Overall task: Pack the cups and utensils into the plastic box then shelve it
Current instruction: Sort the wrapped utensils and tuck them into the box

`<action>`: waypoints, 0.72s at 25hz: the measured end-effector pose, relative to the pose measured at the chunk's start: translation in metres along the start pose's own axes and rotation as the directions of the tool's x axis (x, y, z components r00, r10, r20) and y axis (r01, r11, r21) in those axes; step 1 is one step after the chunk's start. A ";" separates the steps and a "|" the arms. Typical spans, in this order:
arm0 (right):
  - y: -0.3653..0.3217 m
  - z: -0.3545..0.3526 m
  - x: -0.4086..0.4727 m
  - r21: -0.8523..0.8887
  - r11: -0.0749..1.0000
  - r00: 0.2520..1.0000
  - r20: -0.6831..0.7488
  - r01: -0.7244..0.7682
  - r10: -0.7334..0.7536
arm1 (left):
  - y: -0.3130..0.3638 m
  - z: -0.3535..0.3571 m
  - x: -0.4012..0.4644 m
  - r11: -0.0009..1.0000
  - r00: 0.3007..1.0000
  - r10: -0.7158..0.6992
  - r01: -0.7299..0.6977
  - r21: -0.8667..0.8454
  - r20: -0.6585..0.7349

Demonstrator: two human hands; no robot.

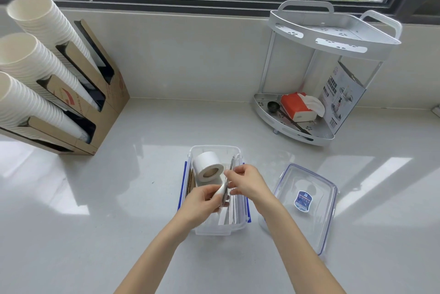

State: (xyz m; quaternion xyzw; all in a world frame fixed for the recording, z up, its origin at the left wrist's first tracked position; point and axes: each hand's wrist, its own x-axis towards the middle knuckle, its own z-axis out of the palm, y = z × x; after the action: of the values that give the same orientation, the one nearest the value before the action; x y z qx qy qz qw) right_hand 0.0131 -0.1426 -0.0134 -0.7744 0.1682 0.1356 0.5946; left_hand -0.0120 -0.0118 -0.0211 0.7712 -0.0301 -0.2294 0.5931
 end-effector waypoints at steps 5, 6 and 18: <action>0.003 0.017 0.003 -0.400 0.917 0.998 -0.063 -0.003 -0.024 | -0.005 0.014 0.004 0.994 0.995 -0.094 0.093 0.059 0.019; 0.003 0.020 0.001 -0.473 0.881 0.997 -0.067 0.000 -0.036 | -0.005 0.016 0.005 0.994 0.996 -0.087 0.085 0.067 0.026; -0.006 0.021 -0.005 -0.621 0.784 0.989 0.107 -0.013 0.101 | -0.010 0.022 0.017 0.978 0.986 -0.137 0.118 0.173 0.100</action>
State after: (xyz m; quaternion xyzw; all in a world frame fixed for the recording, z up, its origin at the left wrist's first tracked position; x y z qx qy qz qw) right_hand 0.0108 -0.1205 -0.0110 -0.9099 0.0974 0.2531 0.3139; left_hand -0.0073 -0.0339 -0.0399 0.8043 -0.0329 -0.3064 0.5080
